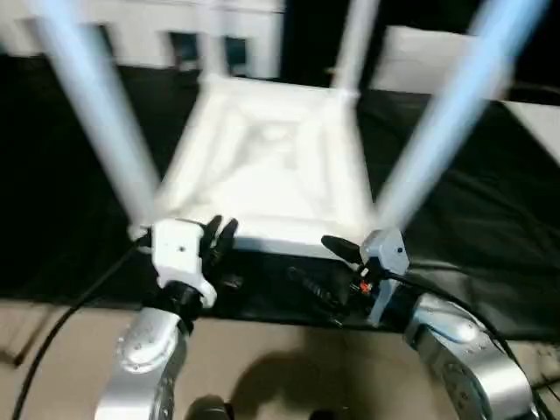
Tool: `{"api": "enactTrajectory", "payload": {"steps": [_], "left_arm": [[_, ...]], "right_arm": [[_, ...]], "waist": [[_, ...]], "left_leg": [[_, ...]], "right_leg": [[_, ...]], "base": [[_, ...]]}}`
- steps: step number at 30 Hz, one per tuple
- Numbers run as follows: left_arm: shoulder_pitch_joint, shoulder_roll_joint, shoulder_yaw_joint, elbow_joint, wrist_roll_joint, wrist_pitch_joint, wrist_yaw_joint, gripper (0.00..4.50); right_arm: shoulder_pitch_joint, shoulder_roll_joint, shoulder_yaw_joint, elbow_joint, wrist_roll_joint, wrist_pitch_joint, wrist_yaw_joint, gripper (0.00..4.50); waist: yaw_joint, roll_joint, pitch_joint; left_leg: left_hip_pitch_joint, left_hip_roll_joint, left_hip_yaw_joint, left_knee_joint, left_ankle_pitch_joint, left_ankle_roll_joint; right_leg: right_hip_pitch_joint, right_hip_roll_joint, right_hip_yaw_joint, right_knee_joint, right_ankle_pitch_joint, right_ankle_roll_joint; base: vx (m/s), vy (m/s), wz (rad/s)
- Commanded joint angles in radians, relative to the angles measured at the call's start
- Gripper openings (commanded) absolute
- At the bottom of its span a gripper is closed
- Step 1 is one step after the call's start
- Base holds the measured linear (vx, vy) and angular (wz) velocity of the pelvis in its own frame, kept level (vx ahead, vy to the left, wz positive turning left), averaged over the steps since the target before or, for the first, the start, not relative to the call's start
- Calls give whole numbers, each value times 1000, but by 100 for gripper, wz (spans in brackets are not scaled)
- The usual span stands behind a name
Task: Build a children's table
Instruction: Flip table
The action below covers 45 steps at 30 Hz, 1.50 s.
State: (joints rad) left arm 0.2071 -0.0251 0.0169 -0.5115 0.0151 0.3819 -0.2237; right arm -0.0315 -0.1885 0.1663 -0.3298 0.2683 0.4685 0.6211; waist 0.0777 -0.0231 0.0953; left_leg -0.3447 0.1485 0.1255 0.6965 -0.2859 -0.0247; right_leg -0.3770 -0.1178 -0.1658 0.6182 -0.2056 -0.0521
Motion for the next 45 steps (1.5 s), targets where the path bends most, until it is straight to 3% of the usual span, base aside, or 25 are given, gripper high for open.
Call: {"api": "enactTrajectory", "payload": {"steps": [1, 2, 3, 4, 5, 6, 8, 10, 11, 15, 17, 20, 22, 23, 25, 26, 27, 28, 29, 31, 33, 35, 38, 42, 45], "left_arm": [[9, -14, 9, -35, 19, 13, 24, 136], [26, -4, 8, -43, 34, 17, 27, 157], [48, 5, -1, -55, 47, 21, 39, 157], [61, 8, -4, -61, 48, 20, 40, 170], [75, 8, -7, -67, 46, 17, 43, 176], [91, 12, -13, -75, 49, 14, 52, 176], [118, 15, -12, -88, 61, 17, 74, 205], [114, 22, 11, -87, 52, 16, 70, 220], [114, 22, 11, -87, 52, 16, 70, 220], [15, 71, 76, -21, 37, 29, 55, 256], [-21, 97, 90, 9, 33, 31, 54, 276], [-74, 122, 119, 57, 12, 24, 53, 289], [-97, 135, 129, 81, 3, 21, 46, 297], [-114, 142, 131, 102, -8, 18, 31, 320], [-135, 147, 128, 129, -37, 7, -4, 328], [-164, 154, 111, 167, -73, -10, -53, 328], [-175, 158, 102, 180, -80, -17, -68, 335], [-182, 164, 93, 192, -81, -18, -78, 348], [-190, 169, 85, 205, -79, -25, -85, 368], [-200, 170, 80, 217, -86, -29, -94, 374], [-205, 181, 74, 224, -95, -32, -112, 380], [-209, 196, 66, 236, -99, -43, -134, 398], [-212, 206, 59, 250, -110, -48, -162, 415], [-265, 216, 62, 348, -91, -85, -146, 415], [-314, 199, 66, 404, -108, -108, -138, 380]], "right_arm": [[-10, -13, -36, 16, -5, -19, -21, 450], [-20, -8, -45, 27, -8, -31, -31, 450], [-32, -6, -54, 42, -11, -46, -48, 450], [-39, -4, -61, 50, -16, -53, -61, 450], [-46, -3, -68, 59, -21, -60, -76, 450], [-52, 0, -78, 69, -27, -64, -91, 450], [-62, 3, -99, 83, -10, -60, -91, 450], [-67, -3, -112, 96, -25, -37, -118, 450], [-67, -3, -112, 96, -25, -37, -118, 450], [-81, -9, -167, 158, -47, -54, -201, 450], [-90, -18, -189, 177, -42, -64, -202, 450], [-100, -34, -211, 190, -55, -74, -214, 450], [-100, -41, -215, 190, -59, -76, -217, 450], [-95, -45, -212, 184, -54, -70, -210, 450], [-86, -49, -199, 170, -49, -55, -200, 450], [-69, -51, -161, 146, -40, -34, -176, 450], [-62, -50, -140, 136, -41, -32, -166, 450], [-56, -49, -122, 132, -47, -38, -162, 450], [-49, -44, -100, 126, -54, -42, -161, 450], [-38, -36, -78, 117, -56, -41, -160, 450], [-26, -28, -65, 108, -58, -41, -162, 450], [-2, -29, -39, 91, -66, -44, -157, 450], [15, -38, -20, 76, -69, -44, -147, 450], [31, -39, 0, 62, -73, -48, -152, 450], [33, -32, 16, 59, -81, -51, -161, 450]], "waist": [[-41, 21, -59], [-36, 19, -52], [-39, 9, -44], [-42, 2, -40], [-55, -12, -30], [-58, -15, -31], [-58, -21, -38], [-60, -25, -44], [-58, -27, -45], [-52, -20, -45], [-53, -24, -49], [-50, -17, -52], [-51, -13, -60], [-50, -13, -65], [-48, -9, -71], [-49, -16, -76], [-42, -11, -81], [-44, -13, -83], [-41, -15, -82], [-42, -13, -75], [-45, -9, -70], [-48, -9, -61], [-51, -9, -56], [-51, -9, -54], [-50, -9, -56]], "left_leg": [[27, 136, -43, -181, -88, -10], [21, 127, -32, -187, -148, -38], [23, 101, -12, -184, -275, -96], [25, 84, -10, -178, -402, -126], [22, 74, -16, -175, -507, -124], [20, 71, -22, -175, -524, -118], [29, 67, -20, -169, -483, -85], [8, 74, -23, -178, -368, -58], [2, 74, -19, -177, -319, -47], [13, 69, -7, -174, -295, -29], [5, 66, -8, -175, -268, -20], [6, 69, -6, -175, -243, -17], [-6, 73, -7, -175, -175, -7], [-2, 73, -3, -169, -135, 1], [-7, 74, -2, -164, -34, 20], [-6, 74, 1, -158, 6, 31], [3, 68, 7, -148, 86, 59], [-1, 65, 6, -145, 127, 76], [-8, 68, 9, -141, 183, 125], [-12, 75, 10, -147, 119, 136], [-10, 81, 9, -157, 21, 104], [-10, 83, 8, -168, -99, 46], [-7, 82, 8, -175, -169, -2], [-5, 78, 7, -177, -205, -20], [-7, 78, 6, -177, -184, -24]], "right_leg": [[-12, 20, 51, 19, -69, -59], [-11, 16, 63, 5, -47, -58], [-5, -3, 98, -38, -73, -57], [-2, -24, 126, -67, -216, -54], [-3, -34, 135, -93, -406, -27], [2, -39, 137, -100, -473, -9], [-3, -46, 148, -117, -527, 8], [17, -48, 157, -113, -443, -6], [18, -46, 161, -110, -393, -20], [6, -40, 164, -116, -417, -41], [12, -36, 160, -112, -414, -38], [9, -33, 158, -109, -375, -55], [20, -33, 158, -93, -264, -93], [18, -32, 158, -90, -209, -110], [24, -32, 157, -74, -84, -149], [24, -30, 157, -69, -33, -162], [19, -26, 156, -60, 57, -186], [22, -24, 156, -52, 105, -198], [22, -29, 155, -49, 153, -221], [24, -35, 156, -57, 66, -227], [24, -37, 155, -67, -42, -221], [21, -35, 158, -81, -162, -184], [17, -34, 160, -89, -231, -145], [11, -33, 162, -97, -286, -107], [12, -34, 162, -94, -252, -106]], "base": [[-33, 132, 17], [-33, 132, 17], [-36, 56, 26], [-19, 6, 18], [-19, 6, 18], [0, 0, 0], [0, 0, 0], [0, 0, 0], [0, 0, 0], [0, 0, 0], [0, 0, 0], [0, 0, 0], [0, 0, 0], [0, 0, 0], [61, -2, 1], [65, -1, 1], [81, 0, 3], [61, -3, 2], [61, -3, 2], [0, 0, 0], [0, 0, 0], [0, 0, 0], [0, 0, 0], [0, 0, 0], [0, 0, 0]]}}
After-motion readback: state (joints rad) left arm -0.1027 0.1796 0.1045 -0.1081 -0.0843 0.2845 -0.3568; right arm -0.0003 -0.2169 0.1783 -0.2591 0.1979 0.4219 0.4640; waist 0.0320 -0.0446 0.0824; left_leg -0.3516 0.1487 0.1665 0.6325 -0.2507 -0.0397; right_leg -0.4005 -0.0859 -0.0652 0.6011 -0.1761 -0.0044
